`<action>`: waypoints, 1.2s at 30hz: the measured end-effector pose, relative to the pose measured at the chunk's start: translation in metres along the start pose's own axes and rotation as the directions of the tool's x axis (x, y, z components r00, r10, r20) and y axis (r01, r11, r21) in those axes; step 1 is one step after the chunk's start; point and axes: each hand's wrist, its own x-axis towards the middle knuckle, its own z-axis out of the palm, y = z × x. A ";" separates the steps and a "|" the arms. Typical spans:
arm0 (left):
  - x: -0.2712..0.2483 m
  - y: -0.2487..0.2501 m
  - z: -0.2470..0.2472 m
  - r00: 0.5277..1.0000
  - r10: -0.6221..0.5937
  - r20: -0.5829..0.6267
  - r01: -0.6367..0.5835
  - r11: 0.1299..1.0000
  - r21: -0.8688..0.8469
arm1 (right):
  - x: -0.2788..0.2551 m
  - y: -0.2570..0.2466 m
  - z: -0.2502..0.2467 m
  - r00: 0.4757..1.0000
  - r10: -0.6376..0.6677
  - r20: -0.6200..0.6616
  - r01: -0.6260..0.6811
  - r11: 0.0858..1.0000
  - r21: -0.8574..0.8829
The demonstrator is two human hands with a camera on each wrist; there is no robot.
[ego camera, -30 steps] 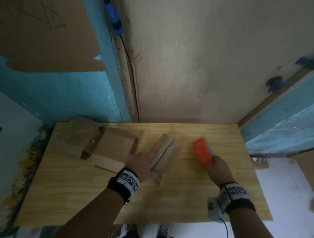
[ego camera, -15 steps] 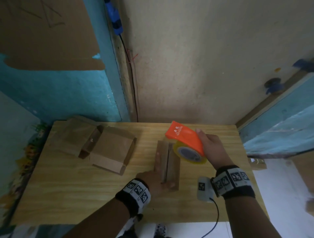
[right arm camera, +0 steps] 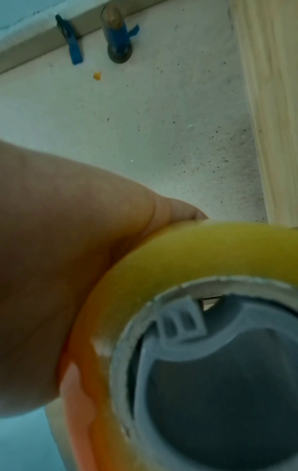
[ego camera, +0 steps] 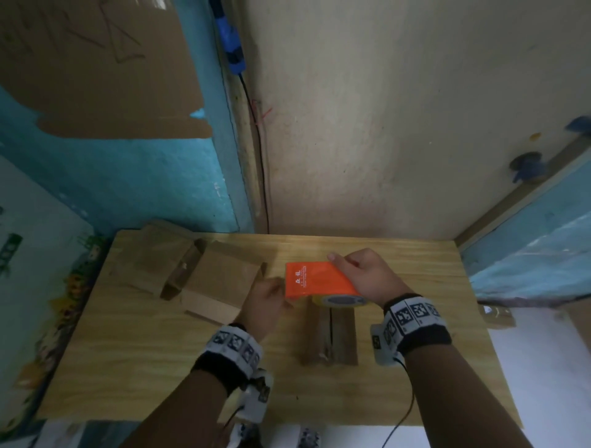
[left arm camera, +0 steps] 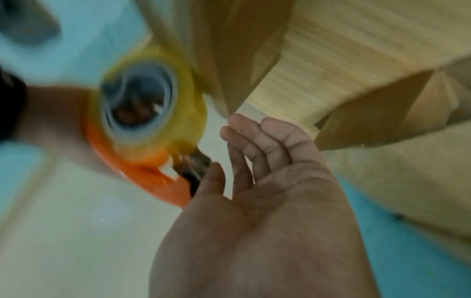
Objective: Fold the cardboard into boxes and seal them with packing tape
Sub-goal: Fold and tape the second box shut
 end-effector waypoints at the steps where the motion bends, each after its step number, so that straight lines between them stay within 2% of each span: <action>1: 0.000 0.009 -0.003 0.997 -0.068 -0.022 0.064 0.987 -0.147 | 0.000 0.001 0.000 1.000 -0.005 0.006 0.005 1.000 0.002; 4: -0.001 0.023 -0.010 0.966 -0.254 0.048 0.248 0.859 -0.448 | 0.001 0.006 -0.002 1.000 0.004 0.015 -0.004 1.000 0.026; 6: -0.003 0.024 -0.013 0.956 -0.260 0.133 0.291 0.802 -0.522 | 0.002 0.008 -0.003 1.000 0.015 0.014 -0.016 0.999 0.047; 8: -0.005 0.021 -0.014 0.954 -0.216 0.209 0.294 0.813 -0.503 | 0.002 0.009 -0.003 1.000 0.024 0.013 -0.025 0.997 0.069; 10: -0.003 0.017 -0.015 0.954 -0.192 0.229 0.286 0.808 -0.515 | 0.001 0.008 -0.004 1.000 0.025 0.016 -0.026 0.996 0.080; 12: -0.001 0.016 -0.016 0.956 -0.210 0.203 0.288 0.794 -0.535 | -0.001 0.008 -0.005 1.000 0.015 0.009 -0.016 0.996 0.084; 18: 0.004 0.035 -0.022 0.973 -0.218 0.077 0.231 0.885 -0.404 | -0.007 0.007 -0.010 1.000 0.020 0.016 -0.022 0.988 0.151; 27: 0.017 0.070 -0.025 0.977 -0.168 0.130 0.202 0.923 -0.327 | -0.018 0.001 -0.038 0.998 -0.001 -0.055 0.012 0.981 0.192; 32: 0.026 0.067 -0.043 0.974 -0.206 0.095 0.226 0.920 -0.320 | -0.022 0.011 -0.049 0.992 0.036 -0.122 -0.009 0.977 0.213; 36: 0.036 0.054 -0.059 0.972 -0.220 0.078 0.232 0.946 -0.226 | -0.024 0.021 -0.052 0.988 0.078 -0.132 -0.041 0.964 0.264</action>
